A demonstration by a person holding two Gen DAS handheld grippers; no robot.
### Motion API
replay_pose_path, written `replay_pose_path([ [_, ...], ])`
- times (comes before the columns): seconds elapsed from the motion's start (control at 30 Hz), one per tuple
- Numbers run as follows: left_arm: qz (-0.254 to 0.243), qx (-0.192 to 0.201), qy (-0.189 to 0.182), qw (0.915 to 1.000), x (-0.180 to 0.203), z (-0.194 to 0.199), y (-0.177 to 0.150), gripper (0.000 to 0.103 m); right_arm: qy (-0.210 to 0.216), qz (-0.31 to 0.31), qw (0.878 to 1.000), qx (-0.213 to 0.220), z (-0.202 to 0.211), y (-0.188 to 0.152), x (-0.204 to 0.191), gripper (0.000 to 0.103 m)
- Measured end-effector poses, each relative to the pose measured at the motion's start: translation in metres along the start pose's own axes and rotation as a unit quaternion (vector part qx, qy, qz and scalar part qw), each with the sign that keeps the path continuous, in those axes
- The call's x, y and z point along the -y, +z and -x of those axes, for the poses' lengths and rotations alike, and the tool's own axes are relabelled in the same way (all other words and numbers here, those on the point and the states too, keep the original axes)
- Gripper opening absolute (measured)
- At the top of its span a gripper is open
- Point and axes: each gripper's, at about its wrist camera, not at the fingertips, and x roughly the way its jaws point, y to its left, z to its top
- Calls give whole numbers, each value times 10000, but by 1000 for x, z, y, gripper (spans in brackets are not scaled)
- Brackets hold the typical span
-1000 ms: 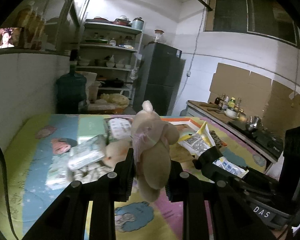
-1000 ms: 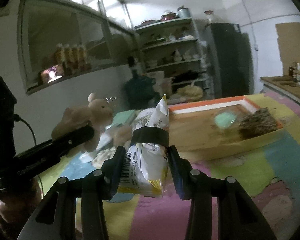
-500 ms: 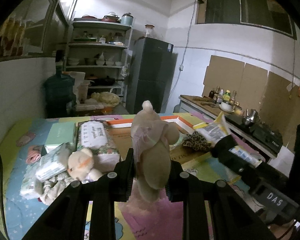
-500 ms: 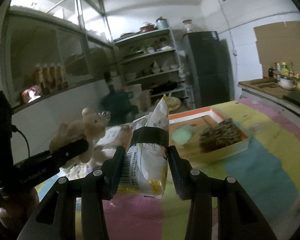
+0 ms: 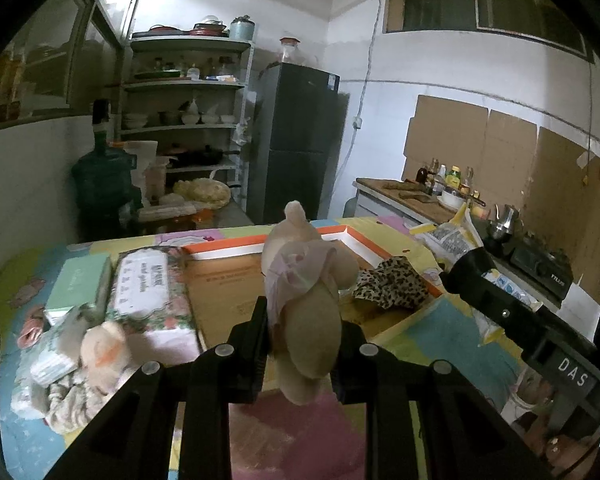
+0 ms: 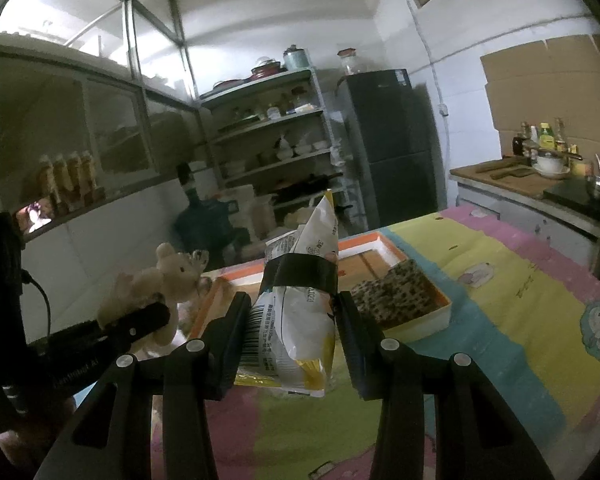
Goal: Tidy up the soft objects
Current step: 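Carry the bunny with the left tool while the right tool carries the snack bag toward the tray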
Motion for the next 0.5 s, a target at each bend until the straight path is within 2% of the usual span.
replay_pose_path([
  [0.5,145,-359,75,9992,1,-63,11,26,-154,-162,9996,-149,-43,17,44,45],
])
